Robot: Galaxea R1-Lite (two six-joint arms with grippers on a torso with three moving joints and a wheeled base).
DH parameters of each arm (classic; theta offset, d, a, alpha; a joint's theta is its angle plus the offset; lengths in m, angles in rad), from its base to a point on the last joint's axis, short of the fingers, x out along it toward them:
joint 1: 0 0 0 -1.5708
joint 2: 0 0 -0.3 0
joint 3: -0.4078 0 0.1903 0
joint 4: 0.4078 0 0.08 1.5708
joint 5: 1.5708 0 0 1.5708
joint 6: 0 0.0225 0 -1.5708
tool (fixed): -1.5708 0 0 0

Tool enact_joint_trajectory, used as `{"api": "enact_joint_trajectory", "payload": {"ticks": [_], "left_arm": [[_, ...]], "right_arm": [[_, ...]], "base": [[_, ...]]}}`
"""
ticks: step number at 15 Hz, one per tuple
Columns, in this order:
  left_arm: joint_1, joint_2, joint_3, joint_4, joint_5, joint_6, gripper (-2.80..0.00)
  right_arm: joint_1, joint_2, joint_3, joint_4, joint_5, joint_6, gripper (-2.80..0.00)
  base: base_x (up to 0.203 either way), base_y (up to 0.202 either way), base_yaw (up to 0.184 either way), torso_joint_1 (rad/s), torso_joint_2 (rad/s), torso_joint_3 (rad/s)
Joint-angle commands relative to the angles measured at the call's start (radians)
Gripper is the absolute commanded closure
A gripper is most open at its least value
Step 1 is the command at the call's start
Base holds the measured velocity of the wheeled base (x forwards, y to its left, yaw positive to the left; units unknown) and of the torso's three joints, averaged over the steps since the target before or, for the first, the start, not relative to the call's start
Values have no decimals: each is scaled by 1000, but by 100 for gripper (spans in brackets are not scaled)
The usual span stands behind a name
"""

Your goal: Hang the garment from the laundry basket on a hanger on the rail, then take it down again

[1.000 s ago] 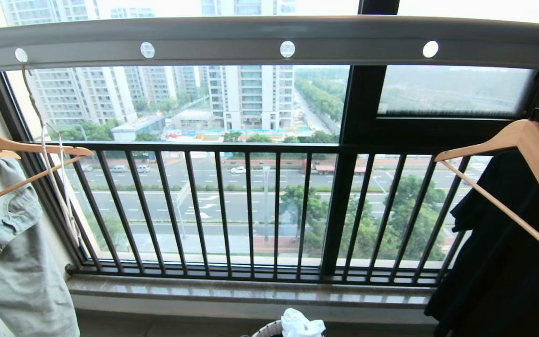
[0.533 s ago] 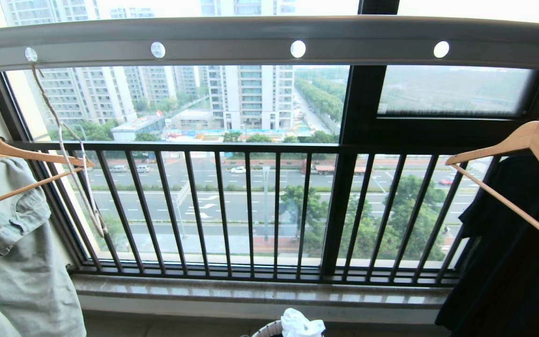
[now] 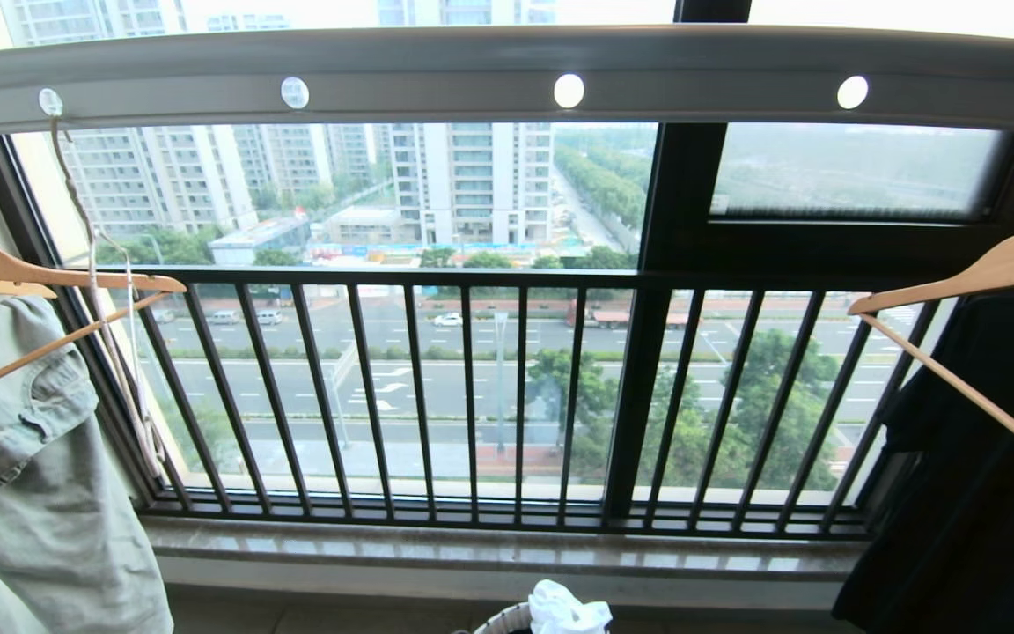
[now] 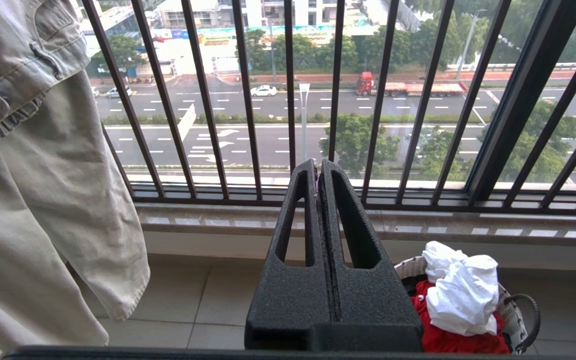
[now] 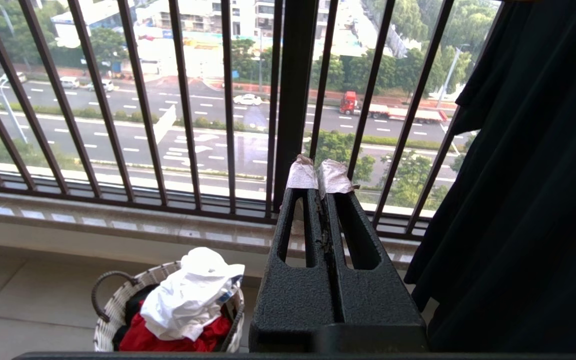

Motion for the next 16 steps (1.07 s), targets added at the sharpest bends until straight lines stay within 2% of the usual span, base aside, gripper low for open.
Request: {"api": "enact_joint_trajectory", "payload": {"ticks": [1,16], "left_arm": [[0,-1,0,0,0,0,0],[0,1,0,0,0,0,0]], "right_arm": [[0,1,0,0,0,-1,0],[0,1,0,0,0,0,0]], "base": [[0,0,0,0,0,0],[0,0,0,0,0,0]]}}
